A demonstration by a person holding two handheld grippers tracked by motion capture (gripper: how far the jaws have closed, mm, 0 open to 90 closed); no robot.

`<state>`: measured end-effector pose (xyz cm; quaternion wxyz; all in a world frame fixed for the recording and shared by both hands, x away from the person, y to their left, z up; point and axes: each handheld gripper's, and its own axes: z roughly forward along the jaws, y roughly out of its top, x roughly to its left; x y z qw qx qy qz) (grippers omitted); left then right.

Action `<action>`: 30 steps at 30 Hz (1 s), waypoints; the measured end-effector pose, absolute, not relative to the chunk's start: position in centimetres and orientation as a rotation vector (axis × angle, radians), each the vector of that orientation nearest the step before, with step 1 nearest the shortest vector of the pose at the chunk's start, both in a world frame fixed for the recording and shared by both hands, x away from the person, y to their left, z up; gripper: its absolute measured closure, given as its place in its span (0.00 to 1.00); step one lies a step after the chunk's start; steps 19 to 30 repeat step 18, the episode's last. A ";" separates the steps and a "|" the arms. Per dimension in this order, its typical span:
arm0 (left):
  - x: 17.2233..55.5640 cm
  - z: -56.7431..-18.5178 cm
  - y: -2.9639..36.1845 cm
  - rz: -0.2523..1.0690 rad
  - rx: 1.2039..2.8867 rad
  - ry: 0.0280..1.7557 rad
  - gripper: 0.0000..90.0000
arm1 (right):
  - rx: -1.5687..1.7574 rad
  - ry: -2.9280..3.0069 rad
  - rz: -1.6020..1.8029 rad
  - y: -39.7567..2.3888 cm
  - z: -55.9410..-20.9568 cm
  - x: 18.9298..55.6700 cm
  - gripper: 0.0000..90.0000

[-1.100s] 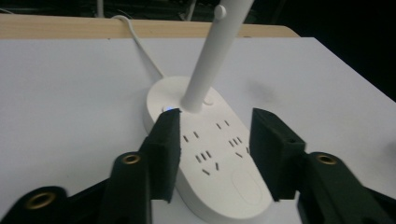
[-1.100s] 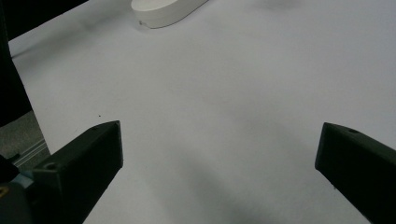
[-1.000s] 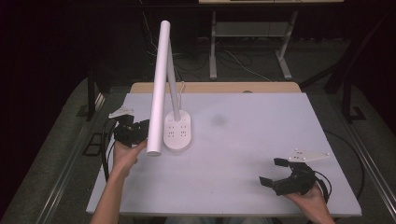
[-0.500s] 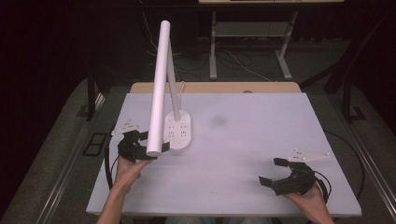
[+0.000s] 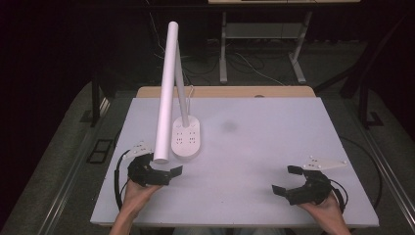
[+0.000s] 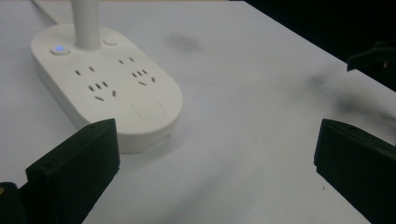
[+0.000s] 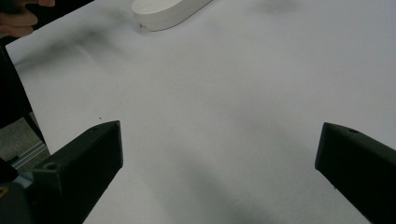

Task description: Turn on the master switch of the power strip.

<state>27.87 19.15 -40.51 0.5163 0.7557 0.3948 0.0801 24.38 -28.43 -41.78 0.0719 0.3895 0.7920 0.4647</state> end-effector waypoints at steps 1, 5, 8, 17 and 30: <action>27.6 -40.6 19.1 0.191 1.814 0.946 0.00 | 1.174 2.380 1.396 -28.4 -41.8 24.4 0.00; 26.7 -40.7 18.6 0.183 1.819 0.919 0.00 | 1.173 2.376 1.402 -28.5 -41.7 24.3 0.00; 26.2 -41.2 18.3 0.166 1.845 0.904 0.00 | 1.179 2.377 1.407 -28.5 -41.7 24.2 0.00; 25.7 -42.5 17.8 0.126 1.906 0.892 0.00 | 1.178 2.374 1.417 -28.5 -41.6 24.0 0.00; 25.7 -42.5 17.8 0.126 1.906 0.892 0.00 | 1.178 2.374 1.417 -28.5 -41.6 24.0 0.00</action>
